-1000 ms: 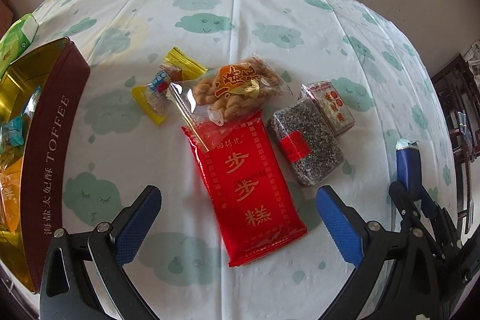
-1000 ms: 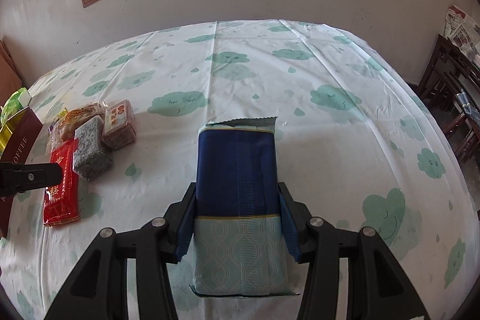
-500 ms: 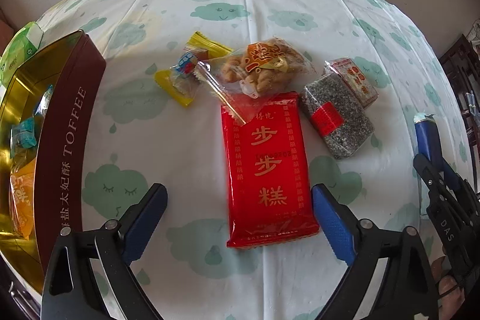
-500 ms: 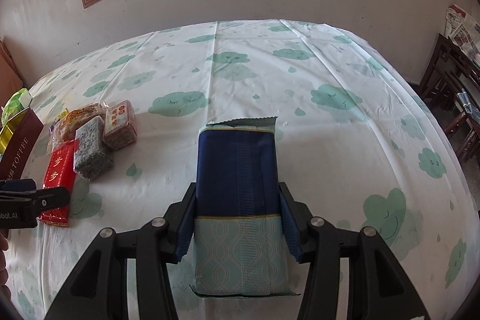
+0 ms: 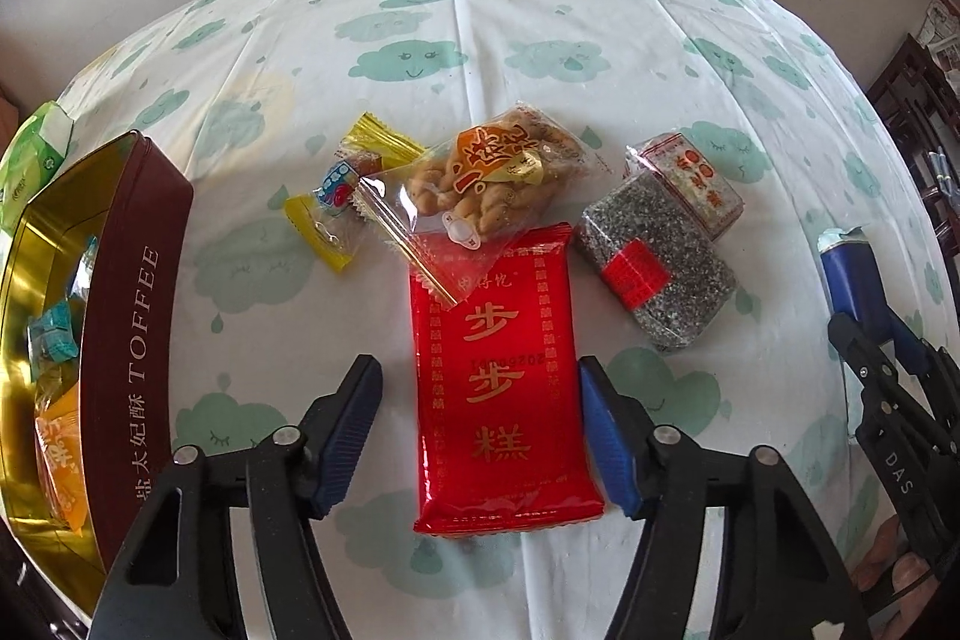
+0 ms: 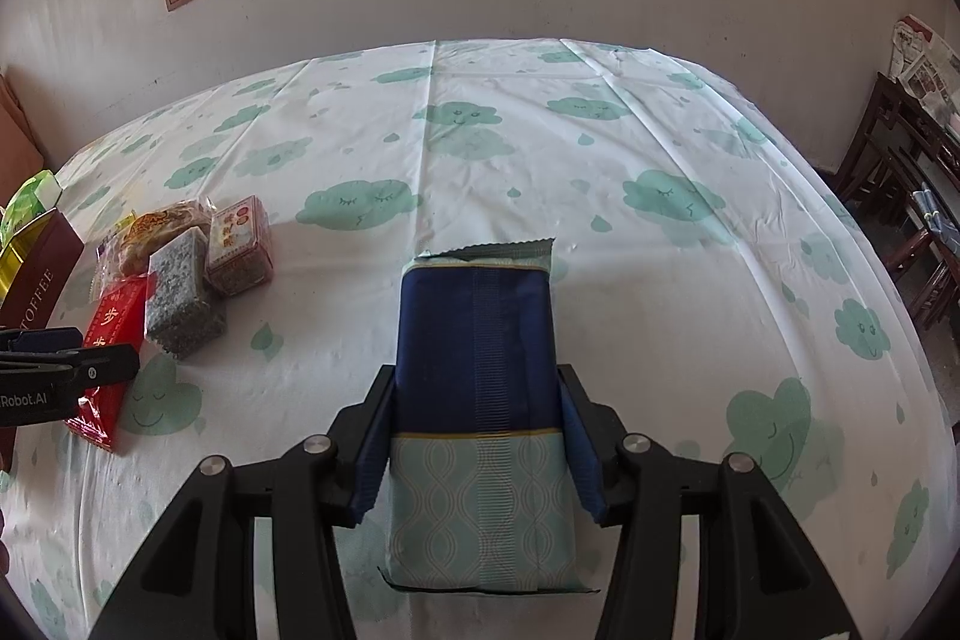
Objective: Organize snacks
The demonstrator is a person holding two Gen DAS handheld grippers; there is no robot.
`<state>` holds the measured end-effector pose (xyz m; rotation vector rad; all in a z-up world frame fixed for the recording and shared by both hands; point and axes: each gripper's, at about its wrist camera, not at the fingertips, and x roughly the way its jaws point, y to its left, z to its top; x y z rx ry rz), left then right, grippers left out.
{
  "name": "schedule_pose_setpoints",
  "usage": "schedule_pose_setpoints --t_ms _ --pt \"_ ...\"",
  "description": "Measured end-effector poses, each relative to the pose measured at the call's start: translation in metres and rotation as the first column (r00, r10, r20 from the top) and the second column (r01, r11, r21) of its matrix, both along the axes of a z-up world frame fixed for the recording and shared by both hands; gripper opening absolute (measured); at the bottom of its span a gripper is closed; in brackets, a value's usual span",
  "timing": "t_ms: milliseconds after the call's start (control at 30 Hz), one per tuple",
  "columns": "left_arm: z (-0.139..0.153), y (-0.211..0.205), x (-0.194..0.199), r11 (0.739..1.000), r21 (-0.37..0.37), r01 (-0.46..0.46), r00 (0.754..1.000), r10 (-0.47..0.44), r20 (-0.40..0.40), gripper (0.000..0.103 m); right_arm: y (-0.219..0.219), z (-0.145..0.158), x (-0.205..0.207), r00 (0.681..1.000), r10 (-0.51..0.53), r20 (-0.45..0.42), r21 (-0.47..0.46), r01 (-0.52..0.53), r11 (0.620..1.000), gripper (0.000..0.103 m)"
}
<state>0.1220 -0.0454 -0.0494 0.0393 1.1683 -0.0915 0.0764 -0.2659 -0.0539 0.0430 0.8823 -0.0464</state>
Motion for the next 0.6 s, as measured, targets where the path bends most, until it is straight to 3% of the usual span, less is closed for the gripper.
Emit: schedule_pose_setpoints --t_ms 33,133,600 --pt "0.001 -0.001 -0.001 1.000 0.000 0.007 1.000 -0.007 0.001 0.048 0.000 0.000 0.000 1.000 0.000 0.000 -0.001 0.000 1.000 0.052" --pt "0.002 -0.002 -0.004 1.000 0.007 0.022 1.000 -0.022 0.001 0.043 0.000 0.000 0.000 1.000 0.001 0.000 -0.002 -0.001 1.000 0.052" --pt "0.008 0.007 -0.035 0.997 -0.027 0.068 0.997 -0.069 -0.037 0.041 0.001 0.000 0.000 1.000 0.002 -0.004 -0.018 -0.002 1.000 0.052"
